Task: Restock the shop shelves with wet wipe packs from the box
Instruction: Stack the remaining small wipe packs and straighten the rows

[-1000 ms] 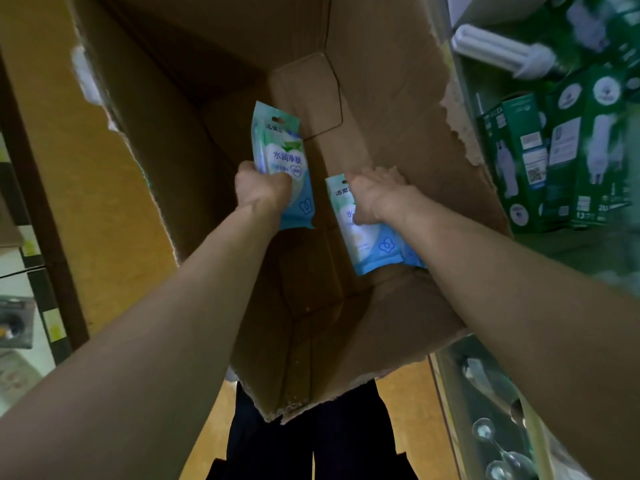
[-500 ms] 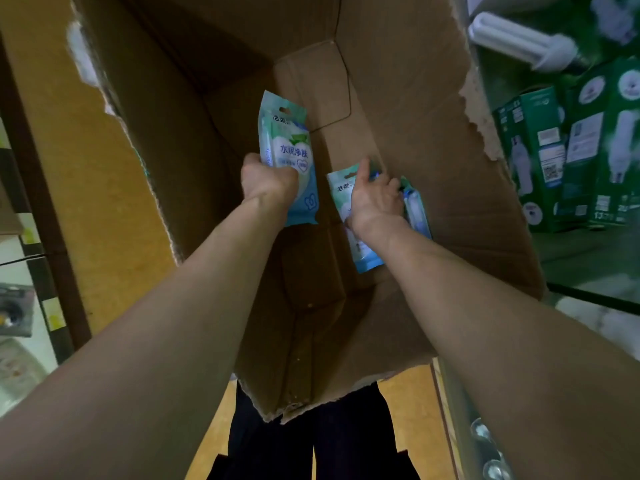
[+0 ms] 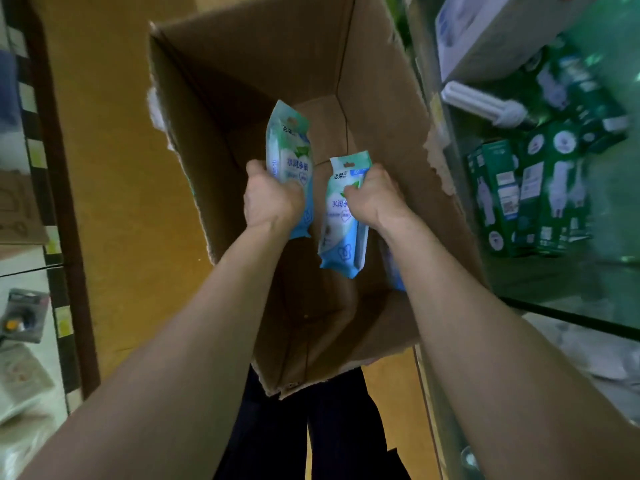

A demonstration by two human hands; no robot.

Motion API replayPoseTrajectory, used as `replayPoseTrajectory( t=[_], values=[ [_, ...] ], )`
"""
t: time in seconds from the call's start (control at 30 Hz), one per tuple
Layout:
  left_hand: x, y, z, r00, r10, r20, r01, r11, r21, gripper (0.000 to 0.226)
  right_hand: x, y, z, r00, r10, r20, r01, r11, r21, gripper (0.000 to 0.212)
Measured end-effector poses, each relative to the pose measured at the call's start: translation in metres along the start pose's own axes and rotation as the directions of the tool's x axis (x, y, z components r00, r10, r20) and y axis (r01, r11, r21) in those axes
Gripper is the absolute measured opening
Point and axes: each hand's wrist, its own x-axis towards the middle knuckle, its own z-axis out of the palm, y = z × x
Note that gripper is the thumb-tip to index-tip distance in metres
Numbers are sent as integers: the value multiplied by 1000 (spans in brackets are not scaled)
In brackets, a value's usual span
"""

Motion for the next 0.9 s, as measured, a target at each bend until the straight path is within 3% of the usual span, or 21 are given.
replayPoseTrajectory(
  t=[0.17,0.4,0.63,0.9],
  values=[
    [-40,23,-33,993,89,-76,-93,994,-53,20,-52,-43,-52,980,-179,-90,178,984,-26,32],
    [-100,42,-102,963,158,-220,-203,958,-202,13,-132,-105,-92,897,-392,-206,406,913,28,32],
    [-144,35,-197,876,113,-468,-291,899,-328,15,-219,-175,-76,763,-634,-124,635,772,-41,33],
    [-198,-21,-322,720,-7,-693,-363,849,-385,13,-329,-238,-2,589,-806,58,808,588,-42,38]
  ],
)
